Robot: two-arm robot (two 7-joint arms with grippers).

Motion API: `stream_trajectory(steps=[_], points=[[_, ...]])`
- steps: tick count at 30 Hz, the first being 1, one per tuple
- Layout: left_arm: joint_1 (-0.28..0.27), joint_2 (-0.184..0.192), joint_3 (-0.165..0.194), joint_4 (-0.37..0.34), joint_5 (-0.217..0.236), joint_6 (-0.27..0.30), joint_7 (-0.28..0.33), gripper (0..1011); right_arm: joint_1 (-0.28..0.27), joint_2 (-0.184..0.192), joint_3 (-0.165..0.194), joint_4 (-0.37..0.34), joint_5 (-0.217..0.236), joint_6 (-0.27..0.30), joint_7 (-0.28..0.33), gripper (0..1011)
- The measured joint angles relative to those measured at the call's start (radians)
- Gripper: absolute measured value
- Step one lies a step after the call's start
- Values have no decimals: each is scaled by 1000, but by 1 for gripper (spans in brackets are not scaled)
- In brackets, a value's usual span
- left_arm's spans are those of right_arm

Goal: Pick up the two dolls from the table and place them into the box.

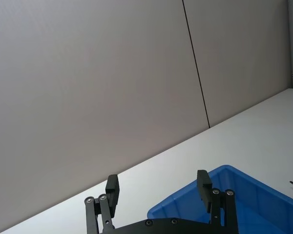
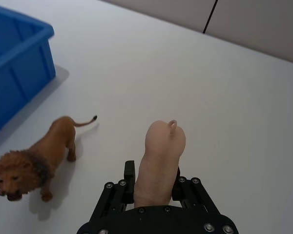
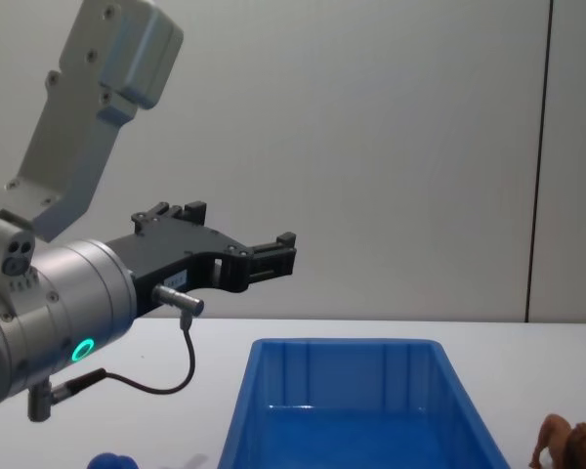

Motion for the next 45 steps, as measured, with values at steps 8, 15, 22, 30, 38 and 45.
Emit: stream_trajectory(steps=[8,15,22,30,38,45], points=[[0,0,0,0,0,0,0,1002,-3,-6,10,-44,42,-66,-22,386],[0,0,0,0,0,0,0,1001,13,-25,7,-91,71,-102,-22,386],[0,0,0,0,0,0,0,1001,45,-60,-18,-129,75,-102,7,386],[0,0,0,0,0,0,0,1001,89,-120,-75,-149,34,-50,64,386],[0,0,0,0,0,0,0,1001,126,-176,-135,-136,-34,24,115,384],[0,0,0,0,0,0,0,1001,148,-213,-178,-115,-83,73,144,535]])
